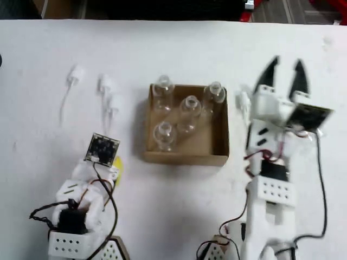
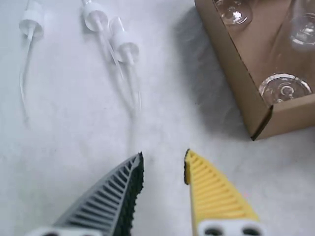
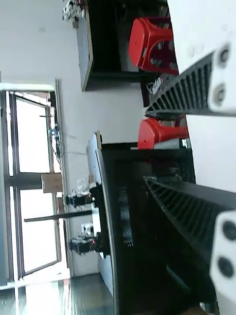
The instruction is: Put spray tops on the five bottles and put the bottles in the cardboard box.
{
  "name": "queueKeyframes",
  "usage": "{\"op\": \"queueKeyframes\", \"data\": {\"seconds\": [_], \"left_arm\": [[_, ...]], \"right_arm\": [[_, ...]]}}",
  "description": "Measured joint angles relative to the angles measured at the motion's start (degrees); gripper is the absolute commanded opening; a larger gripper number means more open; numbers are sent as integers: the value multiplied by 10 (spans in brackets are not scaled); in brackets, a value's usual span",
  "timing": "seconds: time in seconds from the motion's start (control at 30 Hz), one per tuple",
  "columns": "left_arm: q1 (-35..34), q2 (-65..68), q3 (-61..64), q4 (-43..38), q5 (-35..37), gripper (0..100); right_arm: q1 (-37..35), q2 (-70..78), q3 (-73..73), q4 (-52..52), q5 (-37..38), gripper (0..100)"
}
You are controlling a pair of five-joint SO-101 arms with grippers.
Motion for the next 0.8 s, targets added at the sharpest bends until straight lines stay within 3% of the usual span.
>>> {"op": "queueKeyframes", "data": {"seconds": [0.27, 0.47, 0.57, 0.8], "left_arm": [[0, 0, 0, 0, 0, 130], [0, 0, 0, 0, 0, 130], [0, 0, 0, 0, 0, 131], [0, 0, 0, 0, 0, 131]], "right_arm": [[105, -27, -156, 258, -15, 152], [149, 86, -335, 446, -11, 149], [154, 178, -427, 533, 52, 149], [161, 389, -603, 735, 281, 152]]}}
